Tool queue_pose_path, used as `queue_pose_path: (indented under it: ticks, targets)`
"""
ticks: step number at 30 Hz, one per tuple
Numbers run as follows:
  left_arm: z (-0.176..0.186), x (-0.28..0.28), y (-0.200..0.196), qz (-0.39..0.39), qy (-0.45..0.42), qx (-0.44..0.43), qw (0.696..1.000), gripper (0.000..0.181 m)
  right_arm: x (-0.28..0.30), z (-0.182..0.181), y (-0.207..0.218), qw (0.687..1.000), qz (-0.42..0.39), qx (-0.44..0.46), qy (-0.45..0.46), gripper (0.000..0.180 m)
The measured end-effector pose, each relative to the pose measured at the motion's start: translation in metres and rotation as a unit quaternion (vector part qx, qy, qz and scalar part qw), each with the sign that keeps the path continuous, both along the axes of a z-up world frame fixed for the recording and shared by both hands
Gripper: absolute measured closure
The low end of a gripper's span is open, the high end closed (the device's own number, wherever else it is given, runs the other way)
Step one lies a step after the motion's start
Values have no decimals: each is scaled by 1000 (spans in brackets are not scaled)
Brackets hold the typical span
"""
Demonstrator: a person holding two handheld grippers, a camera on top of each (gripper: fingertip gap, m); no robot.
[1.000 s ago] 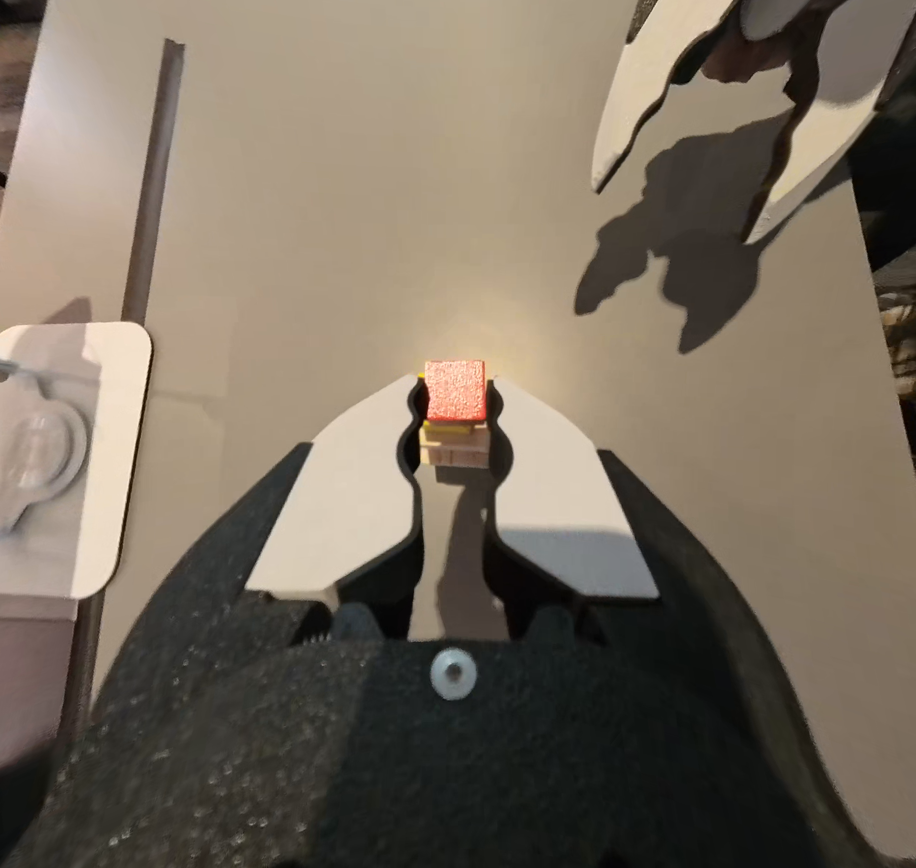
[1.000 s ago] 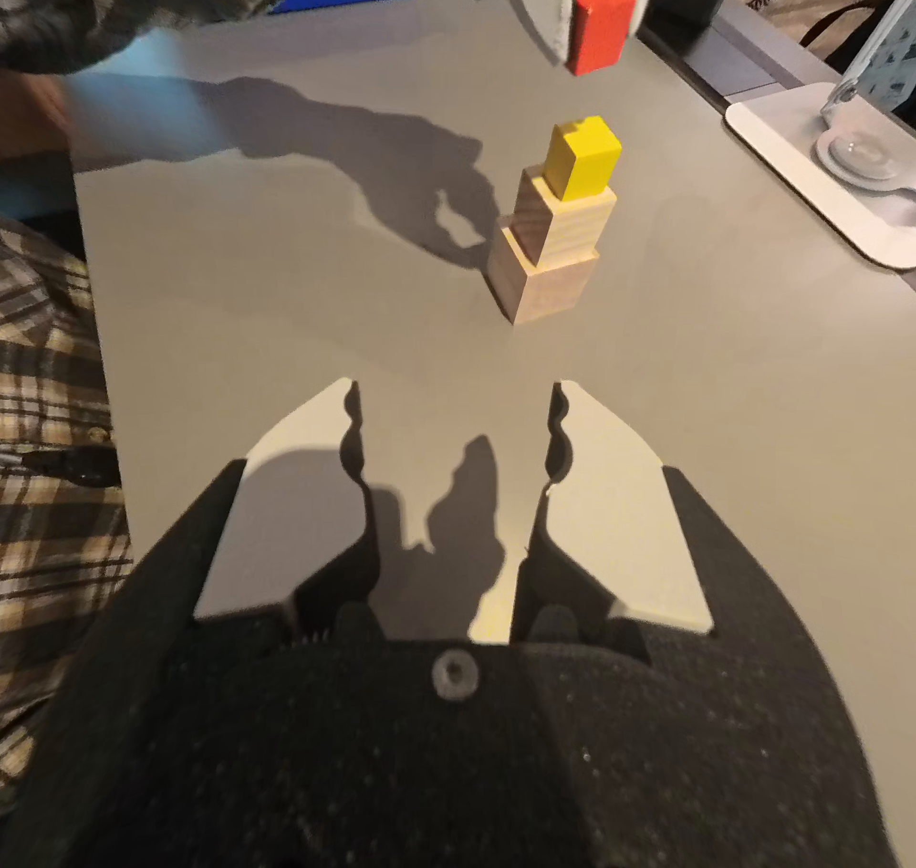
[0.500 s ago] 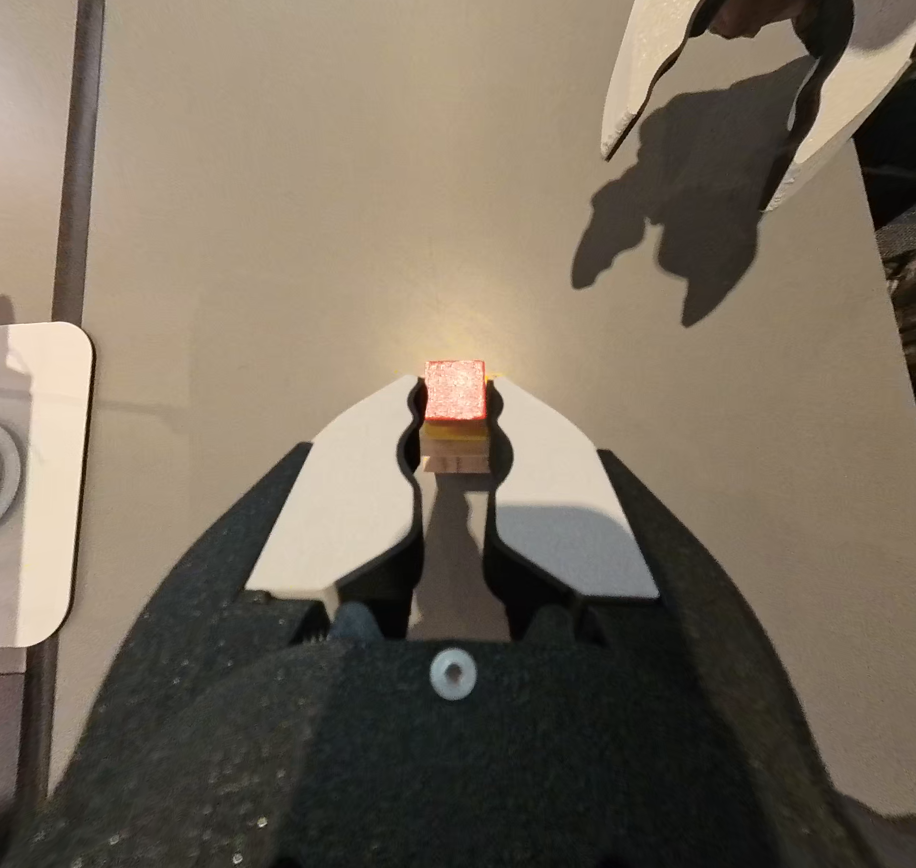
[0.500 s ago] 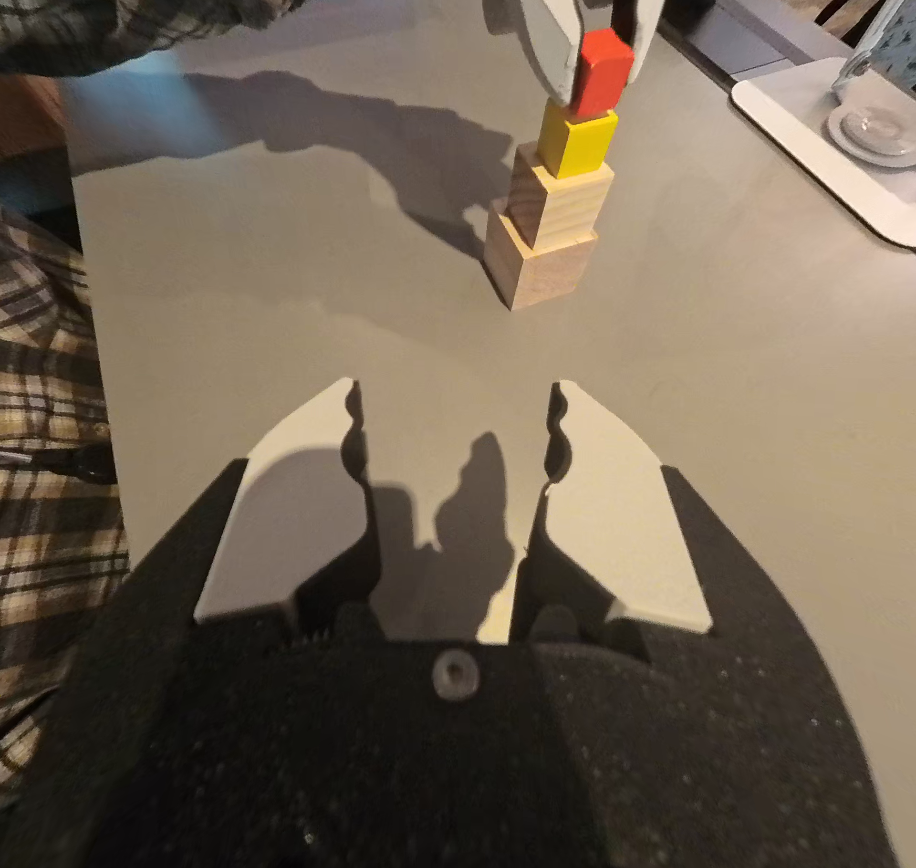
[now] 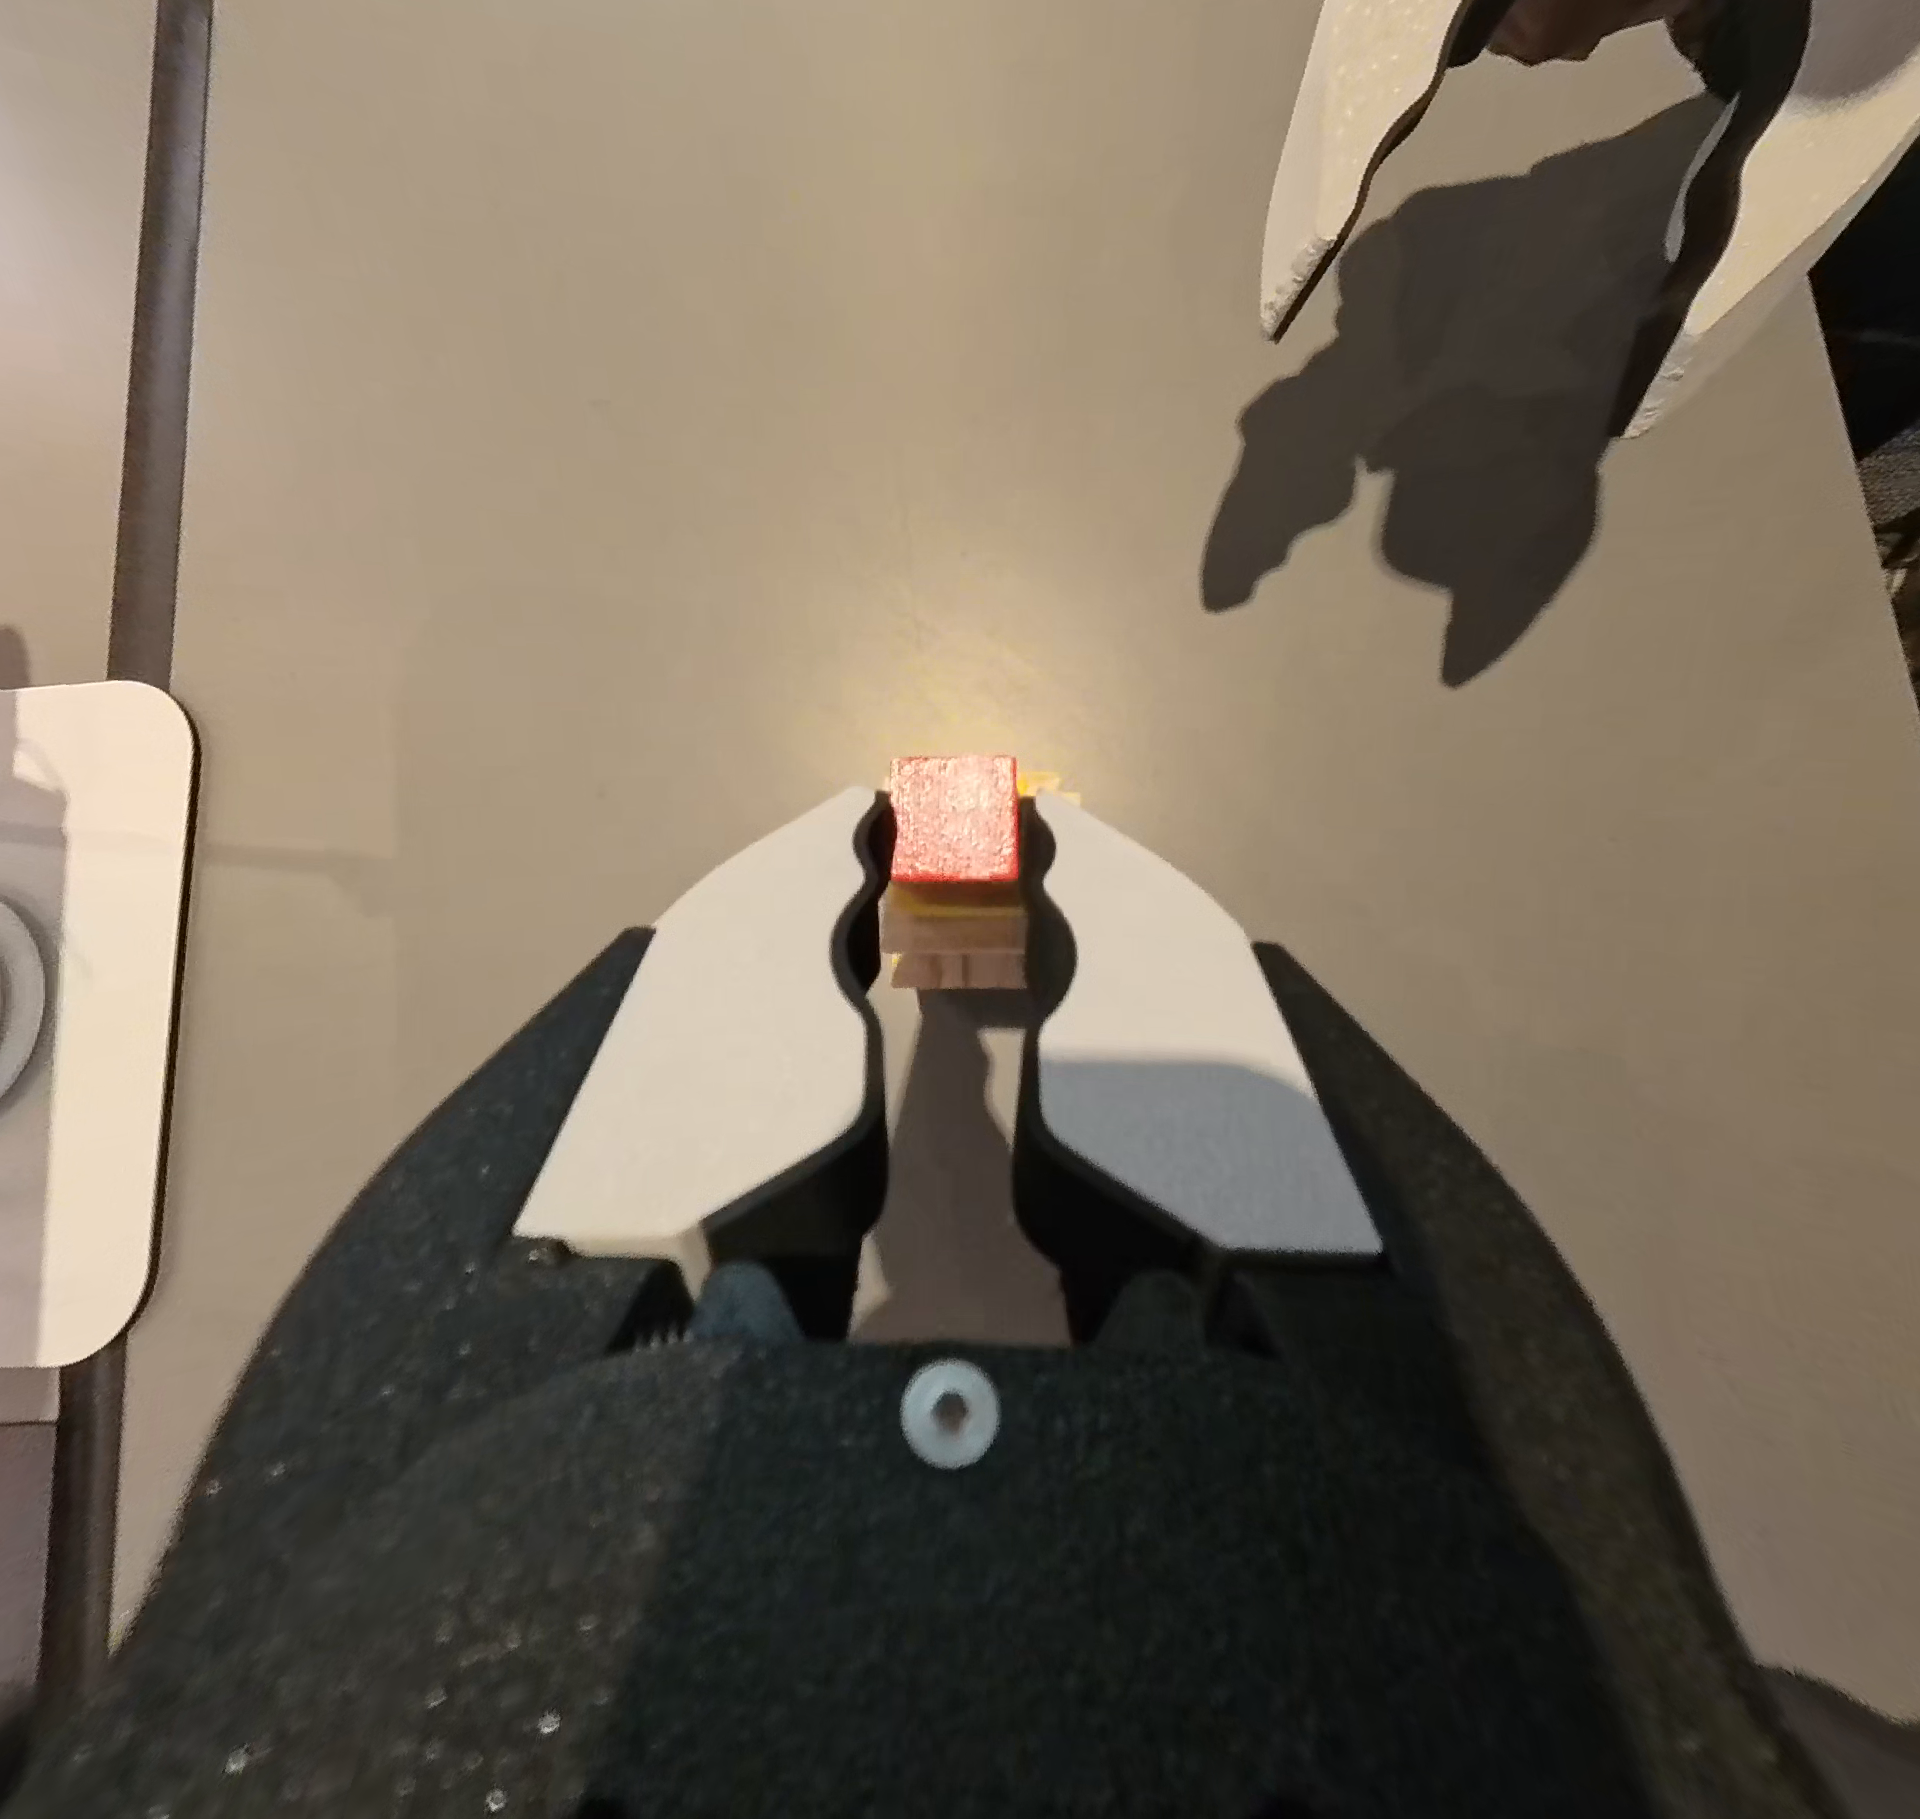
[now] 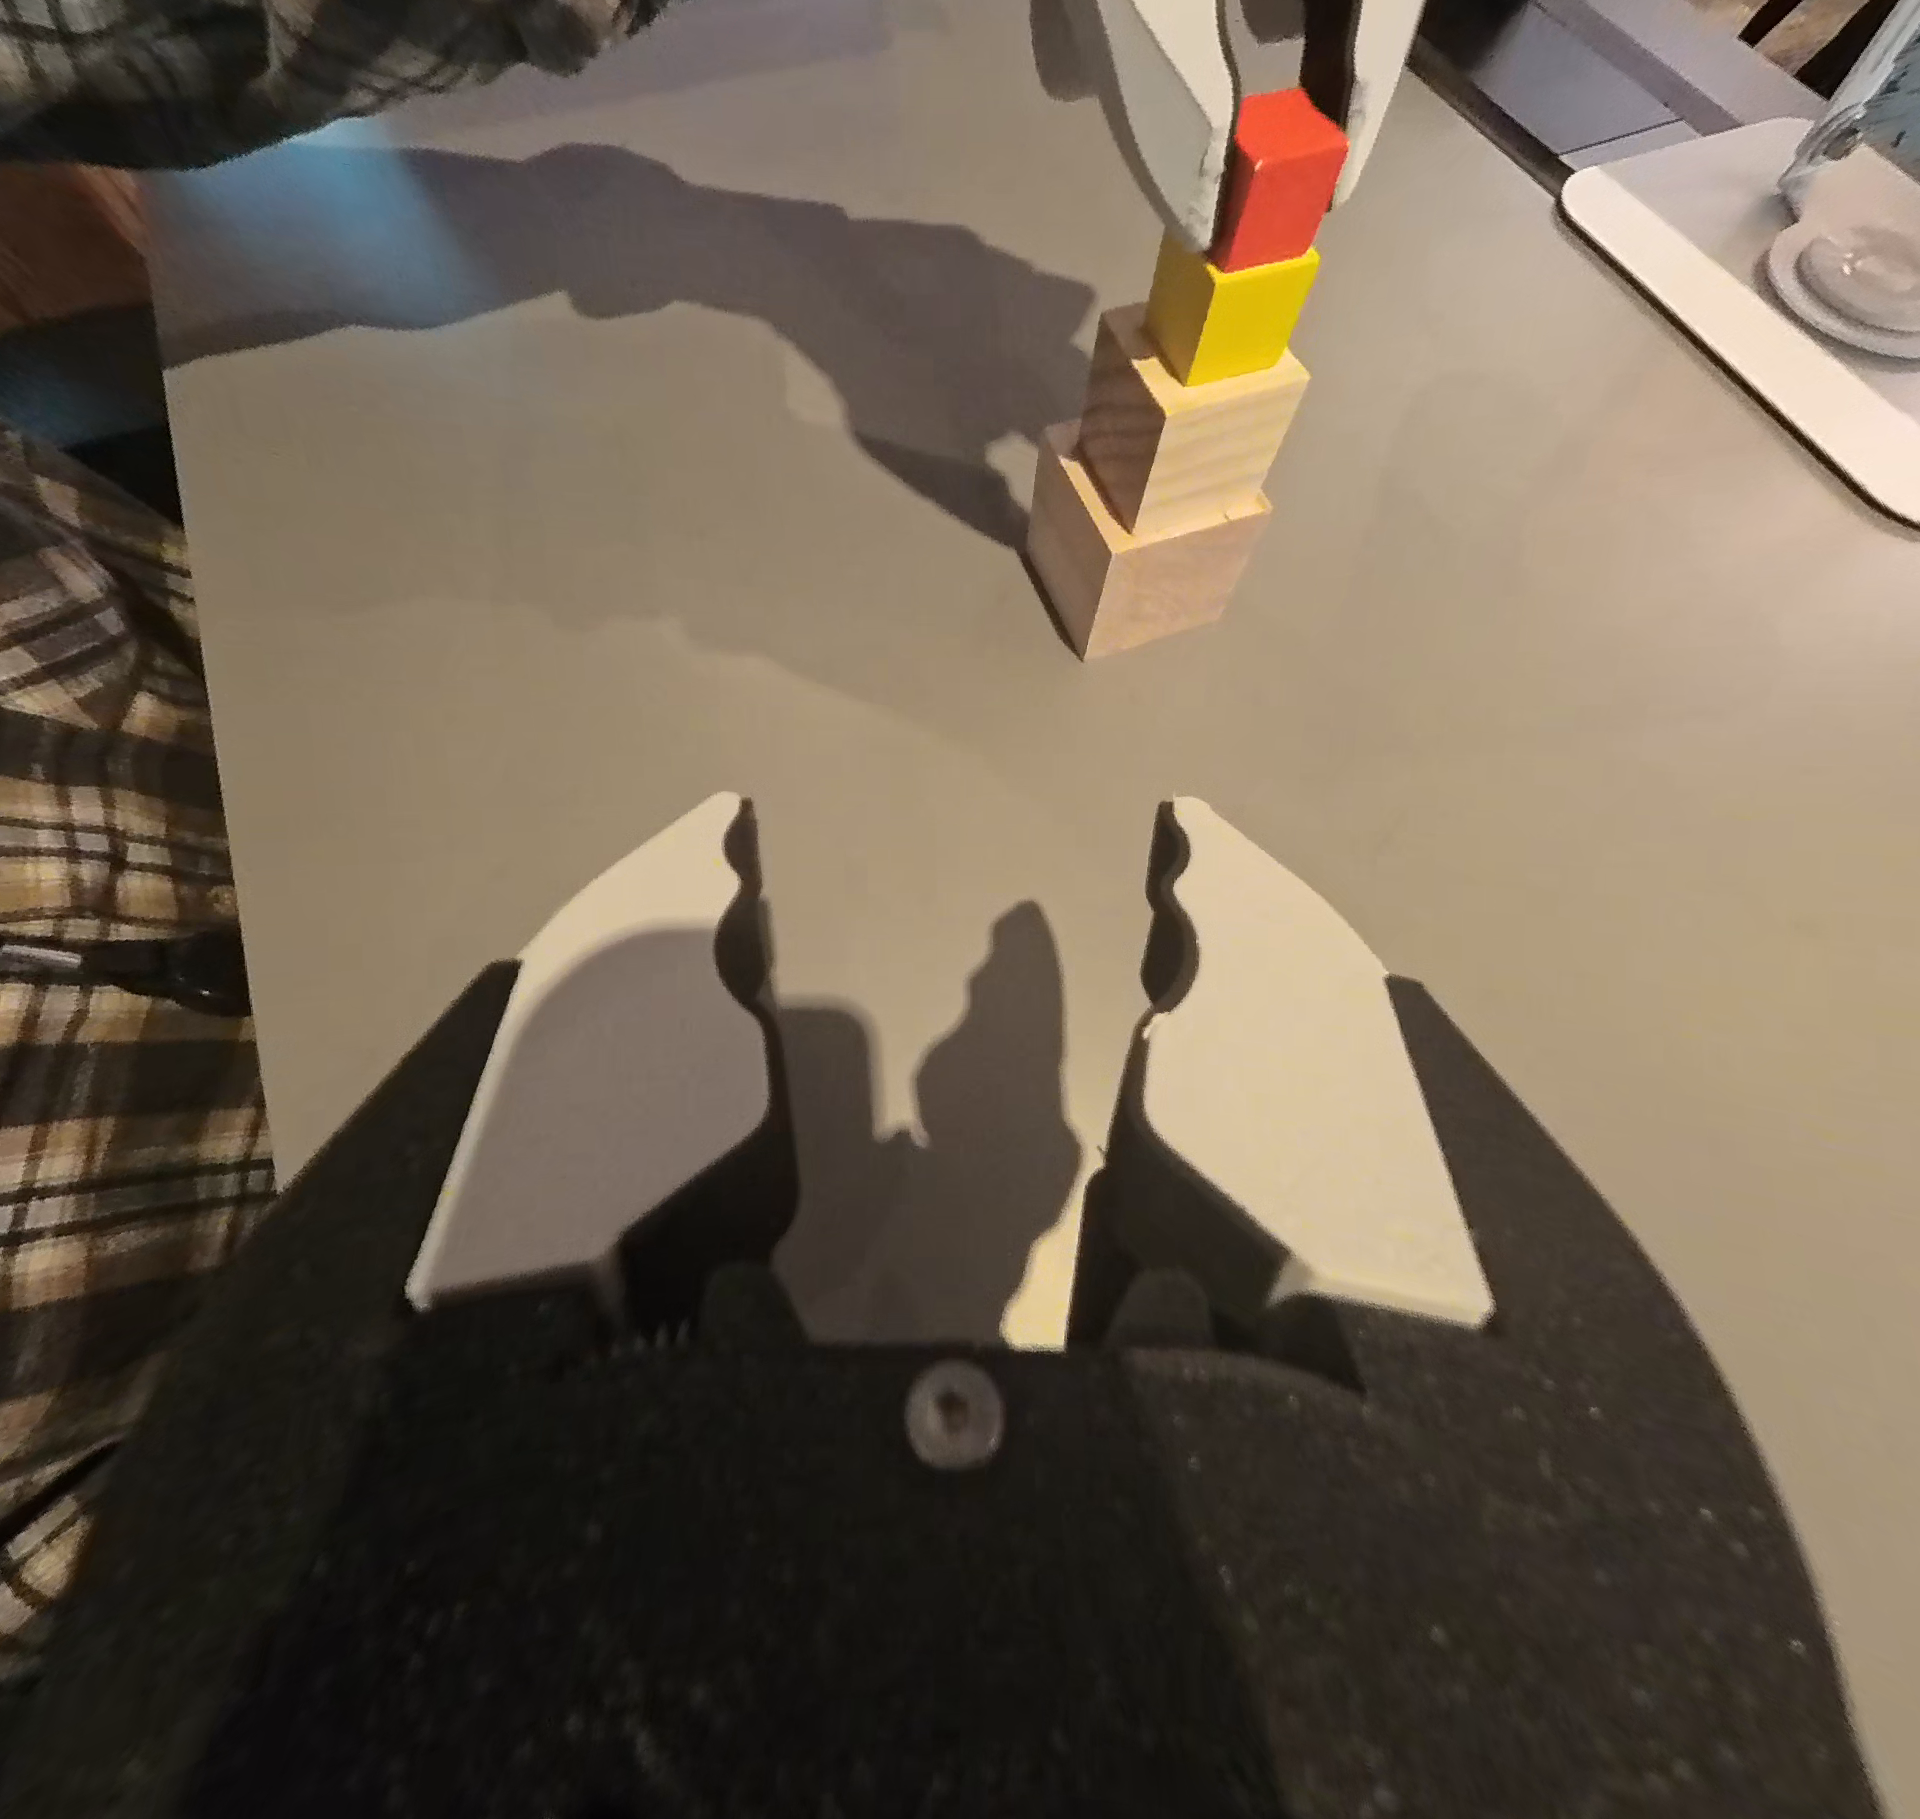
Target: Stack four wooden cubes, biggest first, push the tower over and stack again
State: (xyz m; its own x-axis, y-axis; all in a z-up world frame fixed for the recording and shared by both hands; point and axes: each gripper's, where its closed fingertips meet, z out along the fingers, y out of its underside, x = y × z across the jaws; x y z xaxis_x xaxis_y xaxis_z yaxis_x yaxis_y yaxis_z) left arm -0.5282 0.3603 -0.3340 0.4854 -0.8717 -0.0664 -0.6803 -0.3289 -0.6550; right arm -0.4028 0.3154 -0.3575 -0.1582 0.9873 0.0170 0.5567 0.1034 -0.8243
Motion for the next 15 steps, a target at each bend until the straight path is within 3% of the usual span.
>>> queue_pose_path:
  ticks: [4, 10, 15]
  targets:
    - [-1, 0, 1, 1, -5, 1, 1000, 154, -1, -1, 0, 1000, 2, 0, -4, 108]
    - [1, -7, 3, 16, -6, 10, 1000, 131, -1, -2, 2, 1000, -1, -1, -2, 105]
    - [28, -29, 7, 65, -51, 44, 996, 116, -1, -2, 8, 1000, -13, -2, -1, 103]
